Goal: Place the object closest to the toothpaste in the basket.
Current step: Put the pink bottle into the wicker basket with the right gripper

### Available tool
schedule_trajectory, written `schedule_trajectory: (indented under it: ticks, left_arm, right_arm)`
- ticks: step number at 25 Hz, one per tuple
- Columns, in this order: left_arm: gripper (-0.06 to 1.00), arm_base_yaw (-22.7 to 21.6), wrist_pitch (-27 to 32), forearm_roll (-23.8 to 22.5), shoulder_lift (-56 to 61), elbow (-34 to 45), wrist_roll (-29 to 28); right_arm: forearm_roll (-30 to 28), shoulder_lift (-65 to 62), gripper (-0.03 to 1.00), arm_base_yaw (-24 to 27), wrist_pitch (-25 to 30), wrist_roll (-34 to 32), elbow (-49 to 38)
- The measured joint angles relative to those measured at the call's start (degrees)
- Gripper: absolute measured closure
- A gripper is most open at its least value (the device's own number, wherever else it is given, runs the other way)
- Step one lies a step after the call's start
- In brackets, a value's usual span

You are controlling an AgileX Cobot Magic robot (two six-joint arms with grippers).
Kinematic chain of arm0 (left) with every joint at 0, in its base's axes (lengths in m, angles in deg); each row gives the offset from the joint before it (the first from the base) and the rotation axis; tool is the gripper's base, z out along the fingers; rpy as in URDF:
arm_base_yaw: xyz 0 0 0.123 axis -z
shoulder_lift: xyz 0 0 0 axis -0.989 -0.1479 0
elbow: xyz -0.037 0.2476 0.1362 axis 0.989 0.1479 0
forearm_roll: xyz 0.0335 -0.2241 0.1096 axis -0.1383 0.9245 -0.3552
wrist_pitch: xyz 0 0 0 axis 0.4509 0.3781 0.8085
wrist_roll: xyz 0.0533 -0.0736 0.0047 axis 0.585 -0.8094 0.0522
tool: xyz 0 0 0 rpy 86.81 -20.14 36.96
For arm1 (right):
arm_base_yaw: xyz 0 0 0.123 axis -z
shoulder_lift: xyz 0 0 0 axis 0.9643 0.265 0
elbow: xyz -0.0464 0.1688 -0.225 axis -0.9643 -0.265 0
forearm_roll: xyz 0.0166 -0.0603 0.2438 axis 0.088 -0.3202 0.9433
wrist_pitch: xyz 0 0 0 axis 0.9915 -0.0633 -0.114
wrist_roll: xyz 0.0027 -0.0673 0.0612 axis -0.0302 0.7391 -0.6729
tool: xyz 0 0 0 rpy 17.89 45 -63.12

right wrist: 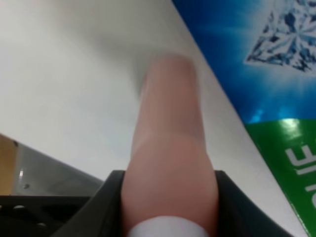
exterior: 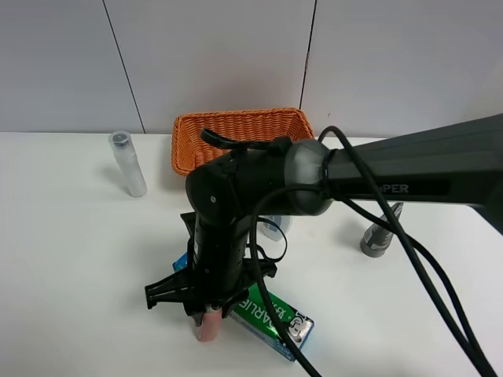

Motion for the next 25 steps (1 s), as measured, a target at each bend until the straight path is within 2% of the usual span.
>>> schedule_trajectory:
  ticks: [3,6,9,12,17,20,25]
  left_arm:
    - [-0.05,0.0,0.0,0.0,0.0,0.0,0.0]
    - [-0.05,0.0,0.0,0.0,0.0,0.0,0.0]
    - [-0.05,0.0,0.0,0.0,0.0,0.0,0.0]
    - [-0.05,0.0,0.0,0.0,0.0,0.0,0.0]
    - [-0.05,0.0,0.0,0.0,0.0,0.0,0.0]
    - [-0.05,0.0,0.0,0.0,0.0,0.0,0.0]
    - [-0.05,0.0,0.0,0.0,0.0,0.0,0.0]
  right_arm:
    - [-0.1,-2.0,0.61,0.0,0.6,1.2,6.7]
    - [-2.2,-3.8,0.61,1.3,0.6,2.6,17.0]
    - [-6.2,-4.1,0.61,4.9,-0.6,3.0,25.4]
    - [-10.6,-4.1,0.61,10.0,-2.4,4.6,30.0]
    - [-12.6,-3.6,0.61,19.6,-3.0,11.4,30.9]
    - [-12.1,-2.1,0.61,24.2,-2.2,13.4,30.9]
    - [-12.2,2.8,0.61,28.5,1.2,18.3,30.9]
